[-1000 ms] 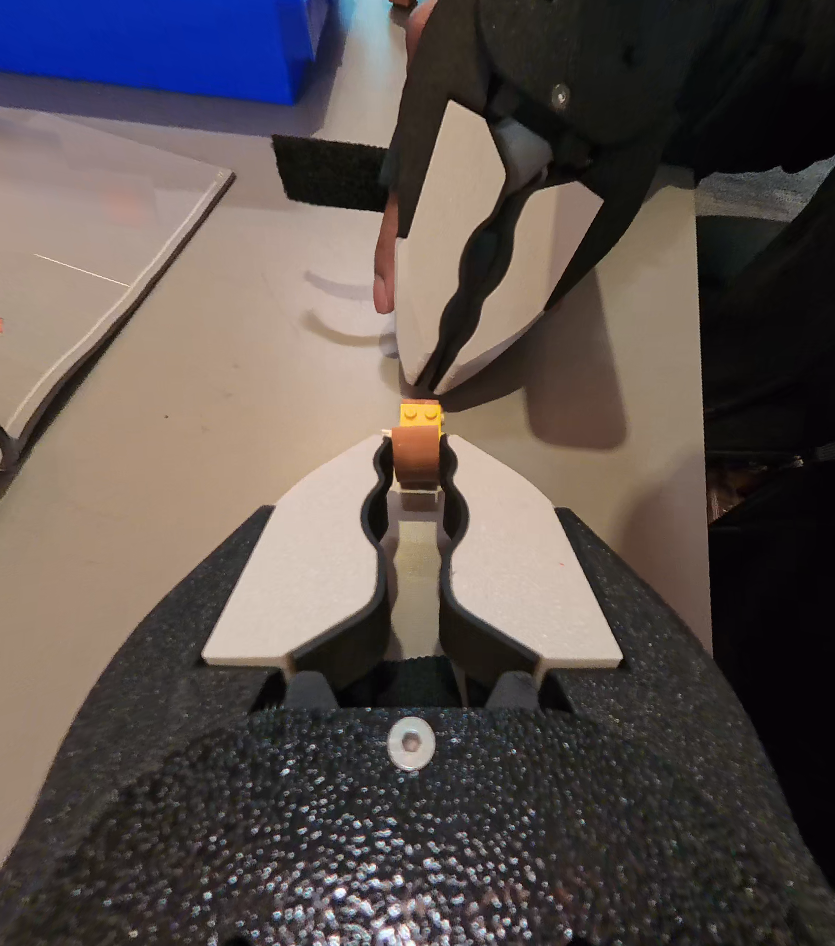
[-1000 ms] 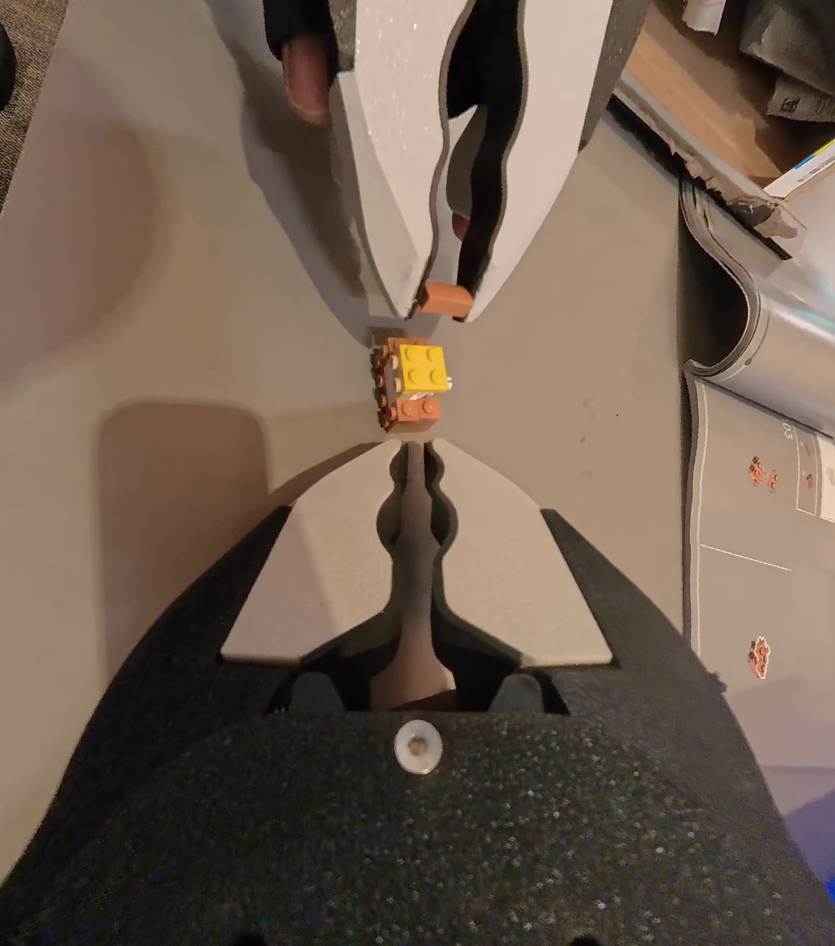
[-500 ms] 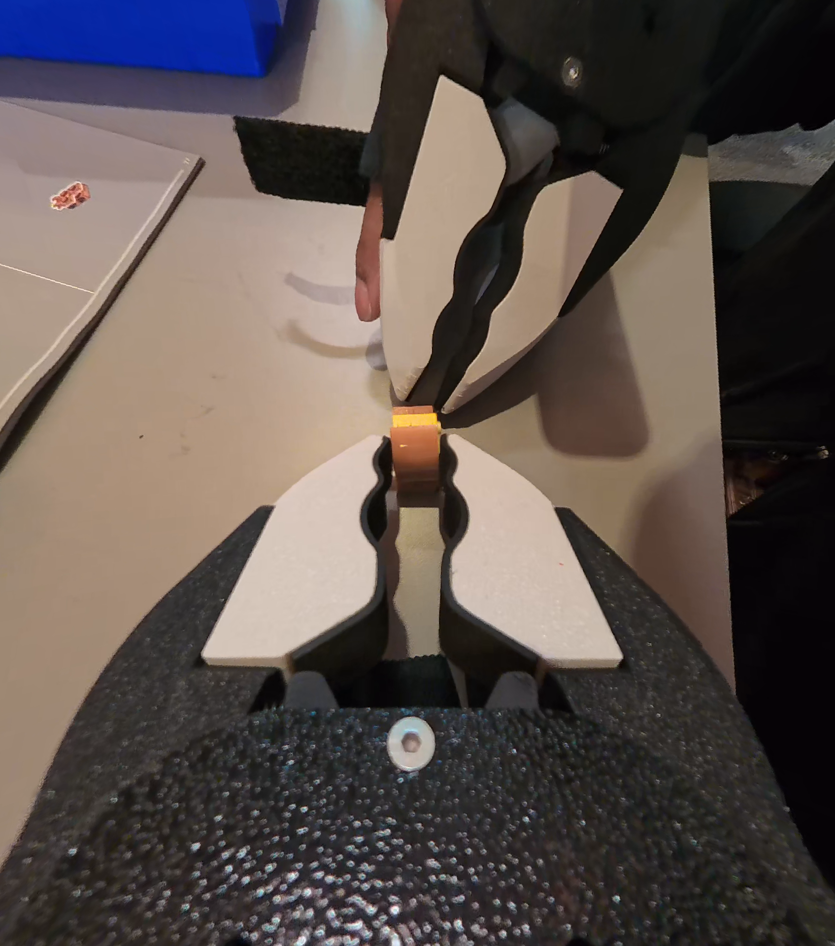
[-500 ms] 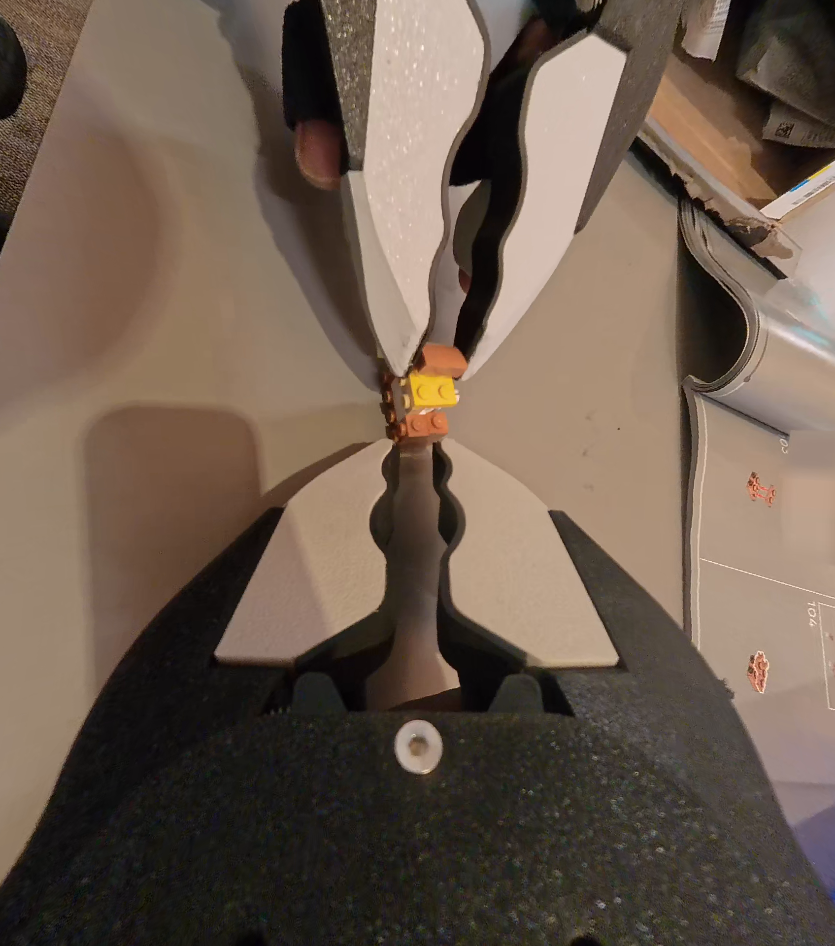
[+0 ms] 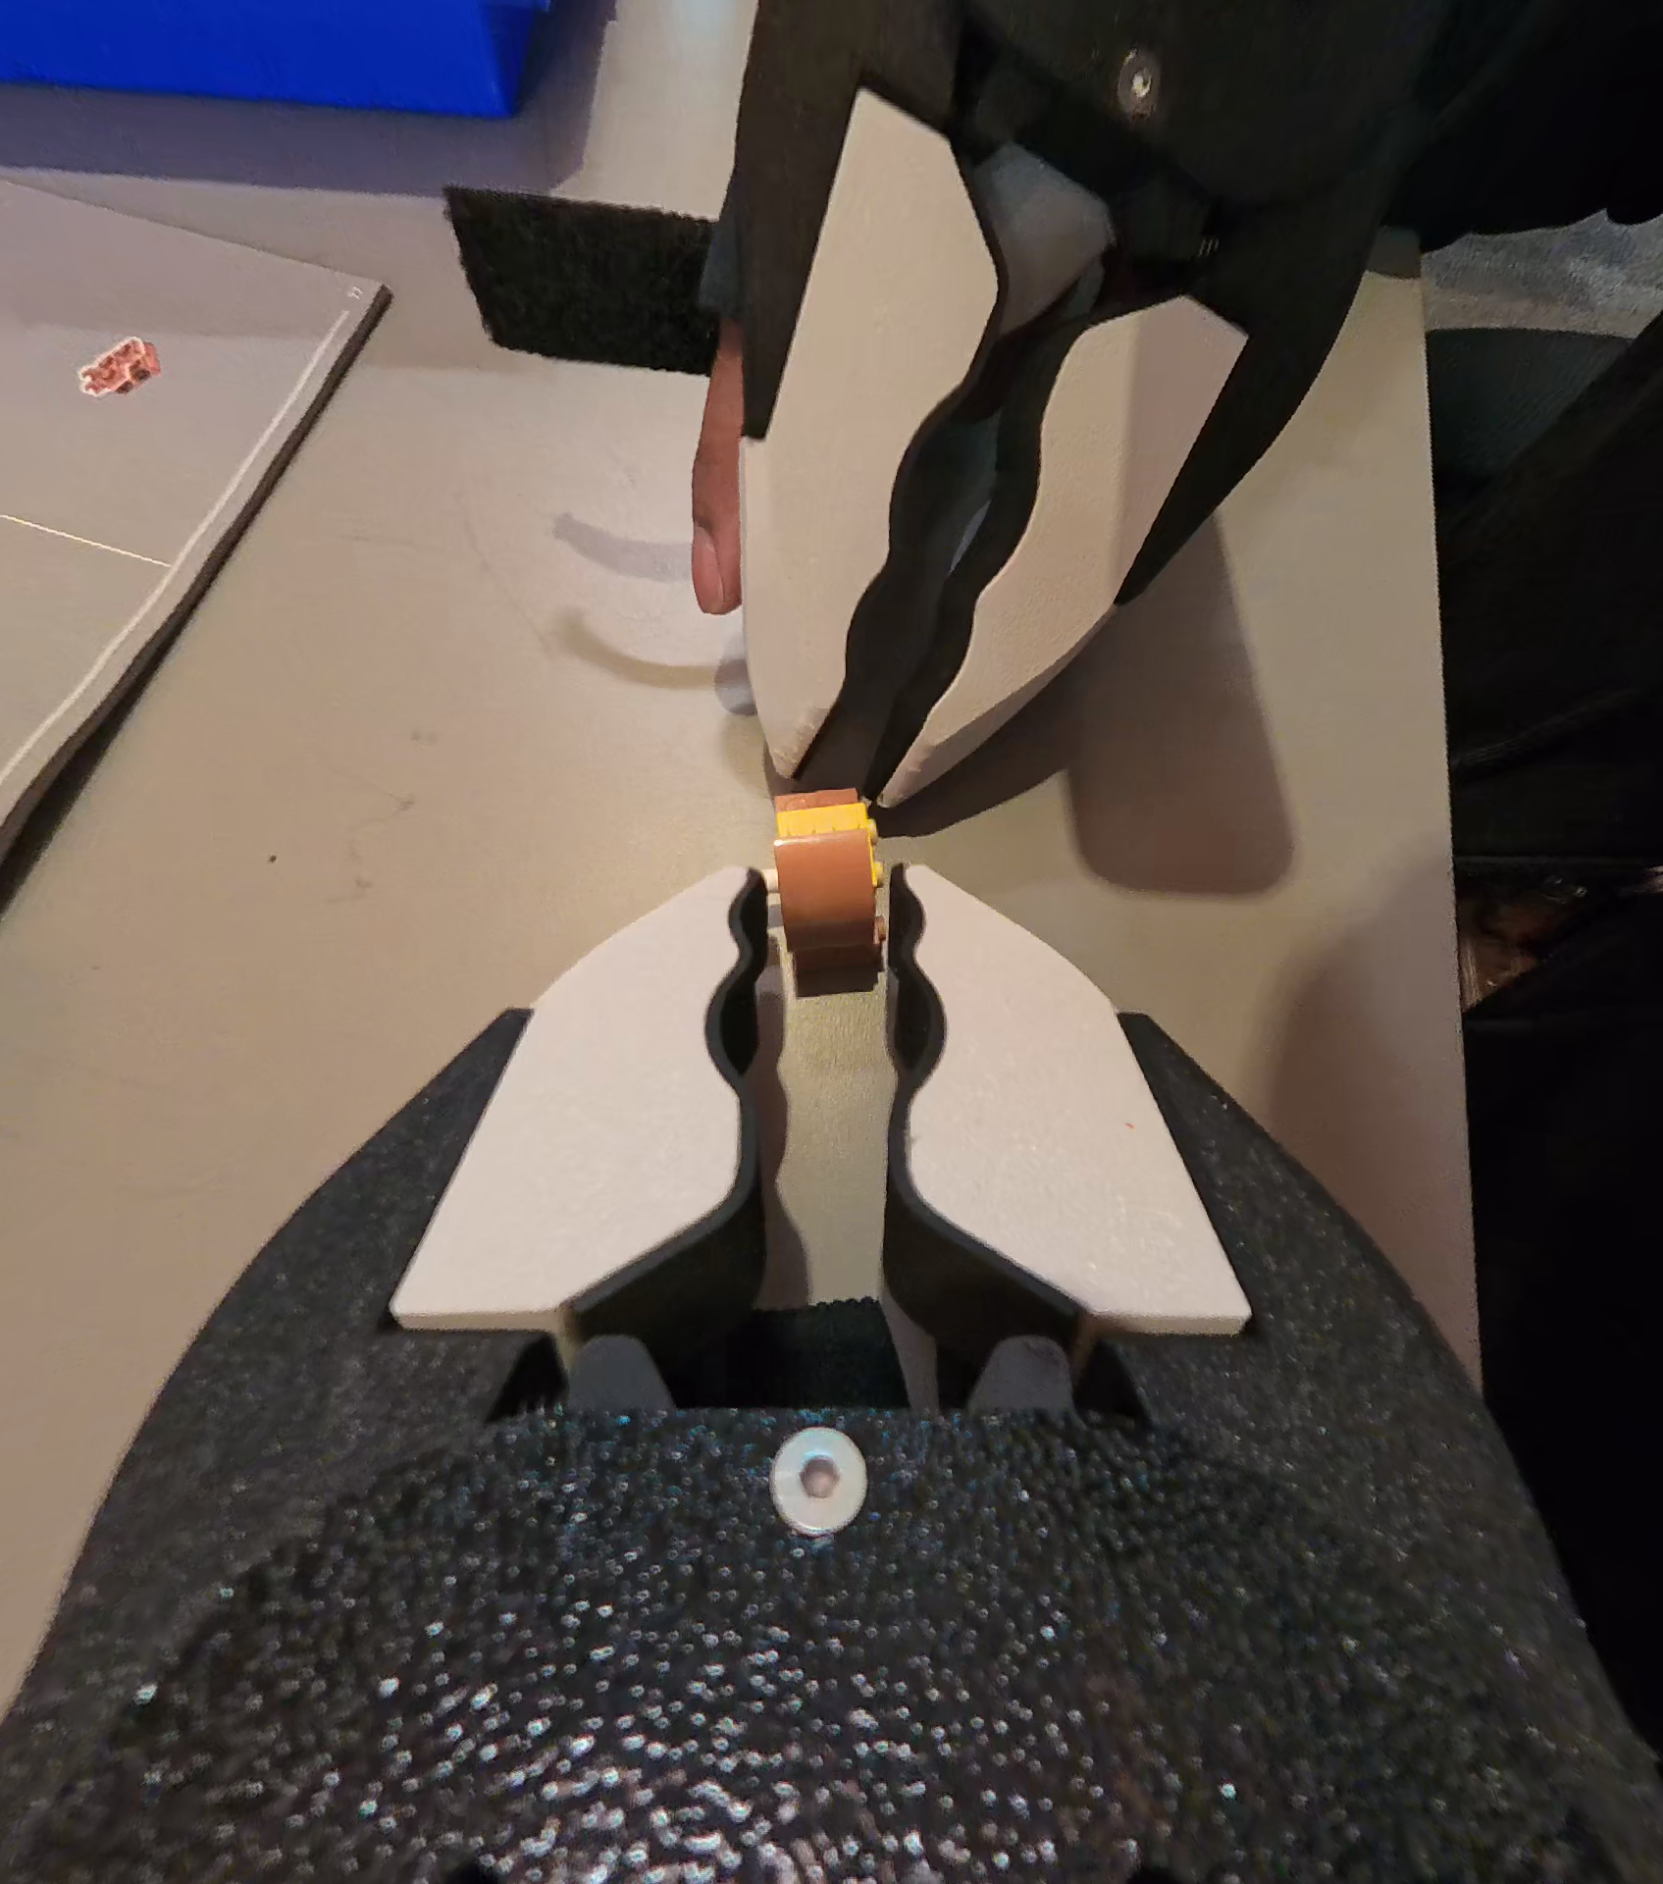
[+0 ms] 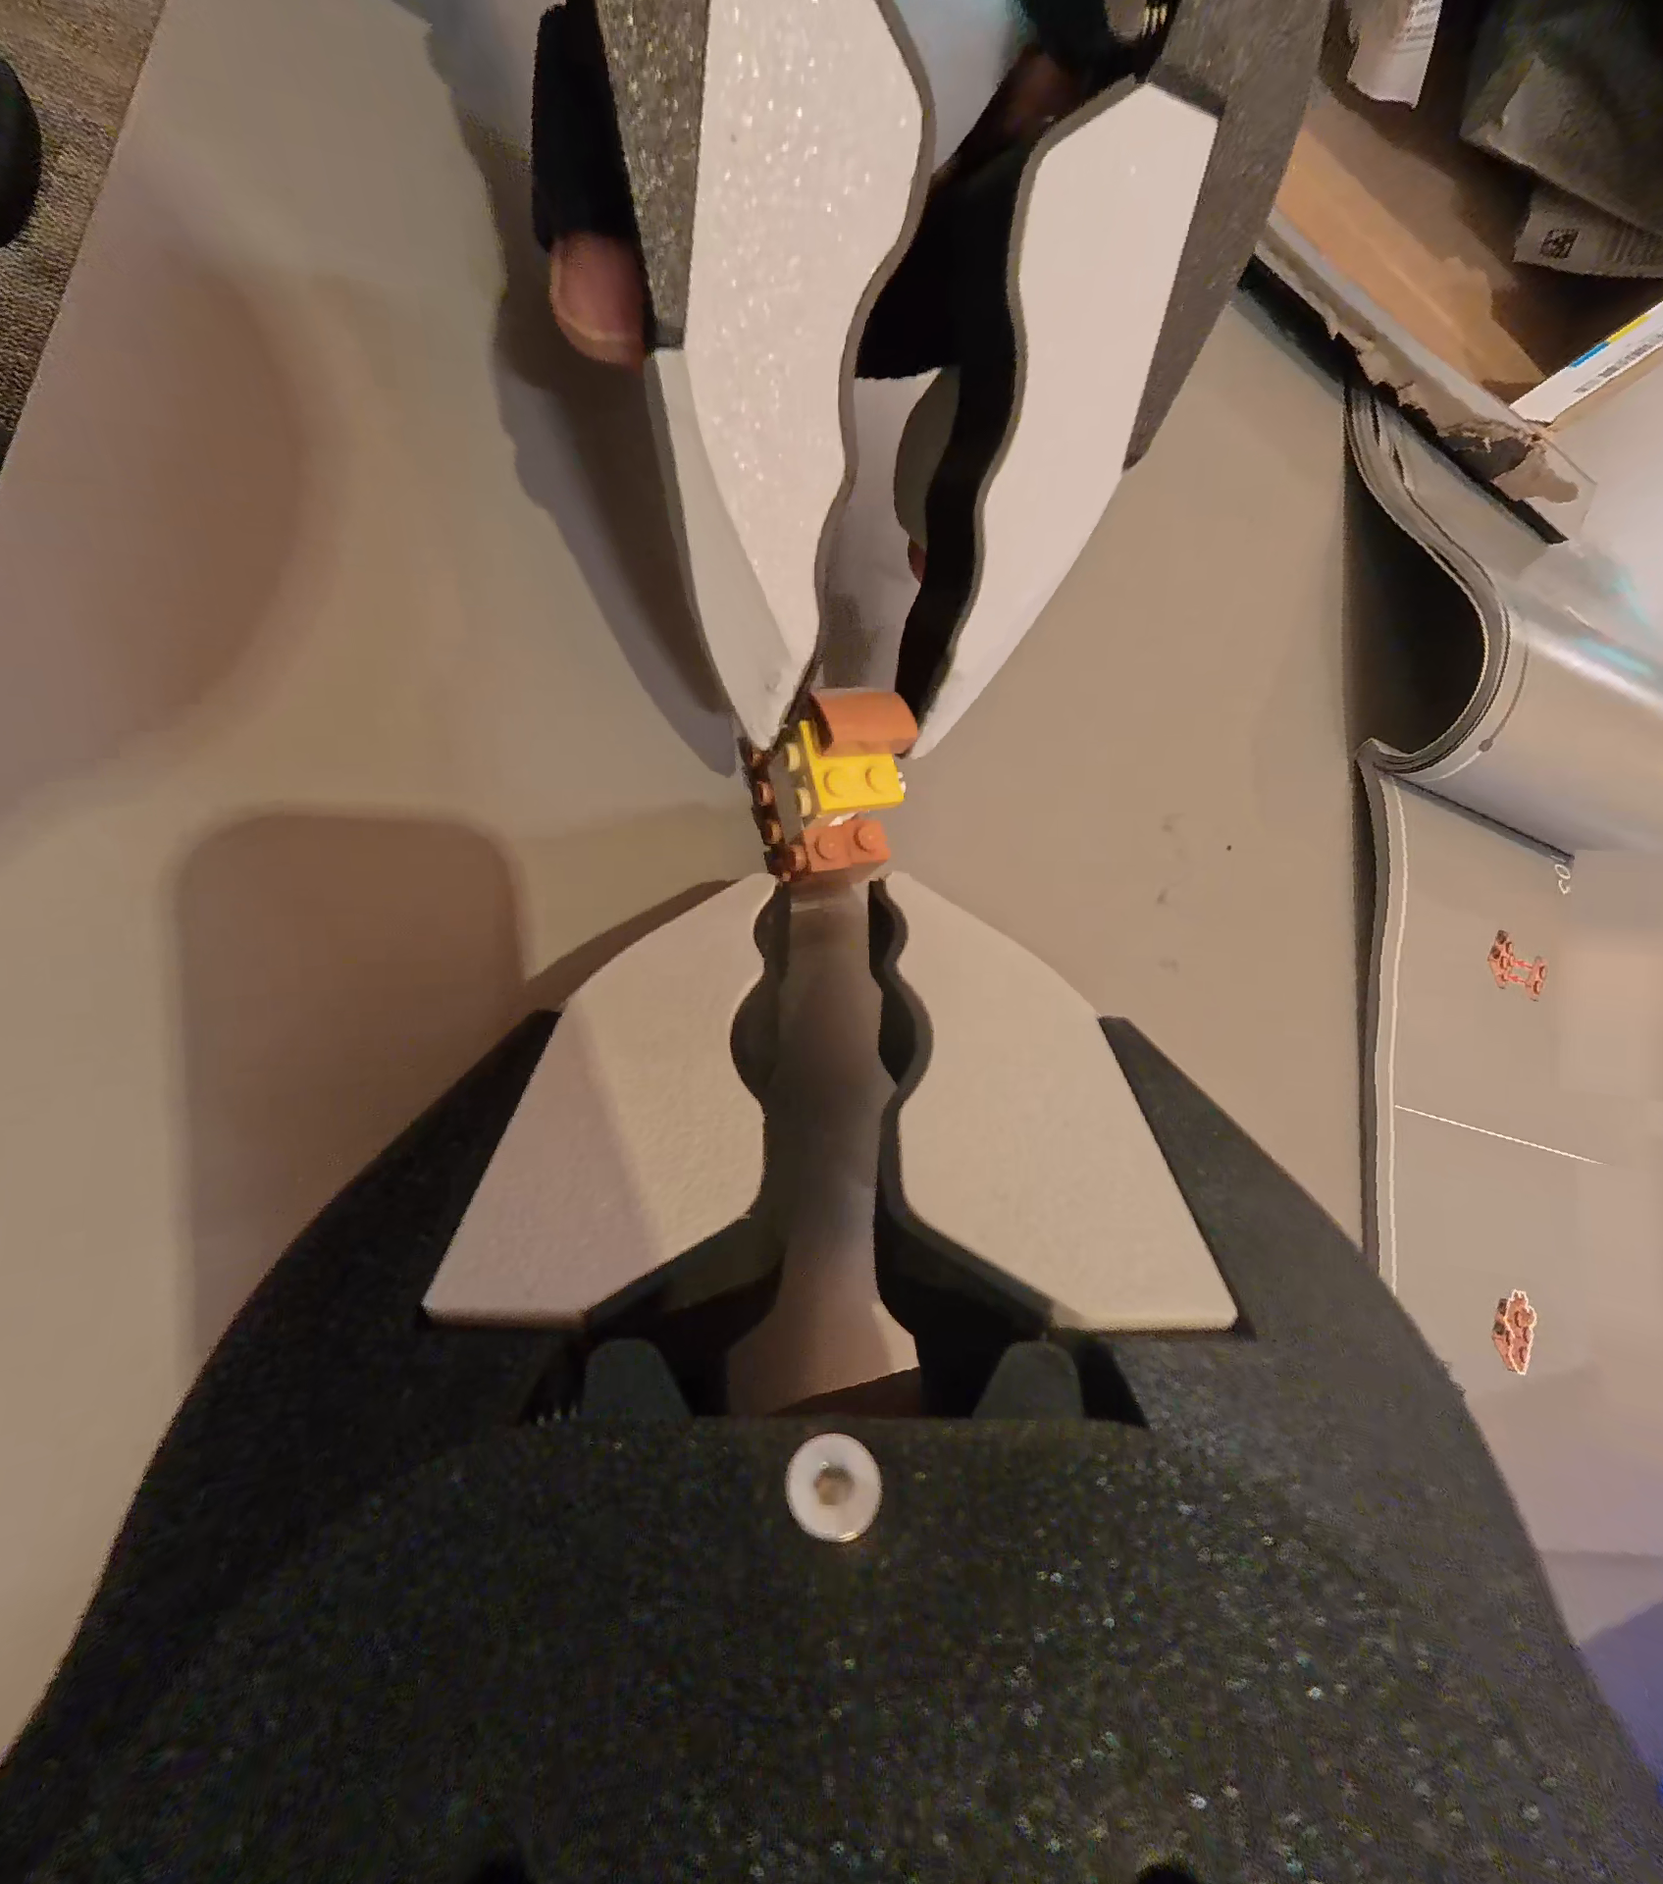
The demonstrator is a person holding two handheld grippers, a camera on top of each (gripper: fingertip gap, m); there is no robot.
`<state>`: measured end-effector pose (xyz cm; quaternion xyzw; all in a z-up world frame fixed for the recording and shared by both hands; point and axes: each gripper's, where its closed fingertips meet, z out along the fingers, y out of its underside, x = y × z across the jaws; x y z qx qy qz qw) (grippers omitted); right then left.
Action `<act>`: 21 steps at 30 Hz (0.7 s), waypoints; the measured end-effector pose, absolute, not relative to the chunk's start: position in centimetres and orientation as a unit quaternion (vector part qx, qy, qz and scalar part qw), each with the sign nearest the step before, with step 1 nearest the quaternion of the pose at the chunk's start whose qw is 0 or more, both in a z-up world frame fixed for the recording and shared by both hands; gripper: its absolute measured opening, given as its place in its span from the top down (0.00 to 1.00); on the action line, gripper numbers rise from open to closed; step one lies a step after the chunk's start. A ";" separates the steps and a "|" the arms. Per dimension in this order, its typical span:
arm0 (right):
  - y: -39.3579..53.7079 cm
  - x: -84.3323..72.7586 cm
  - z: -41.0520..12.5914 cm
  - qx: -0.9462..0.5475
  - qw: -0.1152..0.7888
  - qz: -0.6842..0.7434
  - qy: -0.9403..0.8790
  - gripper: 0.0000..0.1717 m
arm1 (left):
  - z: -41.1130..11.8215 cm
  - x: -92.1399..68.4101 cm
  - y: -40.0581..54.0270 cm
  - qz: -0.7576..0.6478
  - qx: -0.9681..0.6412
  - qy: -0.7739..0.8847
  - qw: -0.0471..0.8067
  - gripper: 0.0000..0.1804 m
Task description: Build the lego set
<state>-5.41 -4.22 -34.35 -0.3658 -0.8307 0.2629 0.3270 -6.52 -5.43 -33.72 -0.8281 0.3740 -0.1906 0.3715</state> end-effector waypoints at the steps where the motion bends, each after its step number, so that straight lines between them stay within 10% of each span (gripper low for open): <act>1: -4.2 -5.4 -34.3 -0.366 0.327 0.263 -0.830 0.92 | -33.7 -6.5 -5.4 -0.191 -0.828 0.373 0.372 0.88; 21: -4.4 -5.8 -34.3 -0.372 0.312 0.282 -0.827 0.88 | -33.7 -6.8 -5.9 -0.169 -0.827 0.375 0.383 0.88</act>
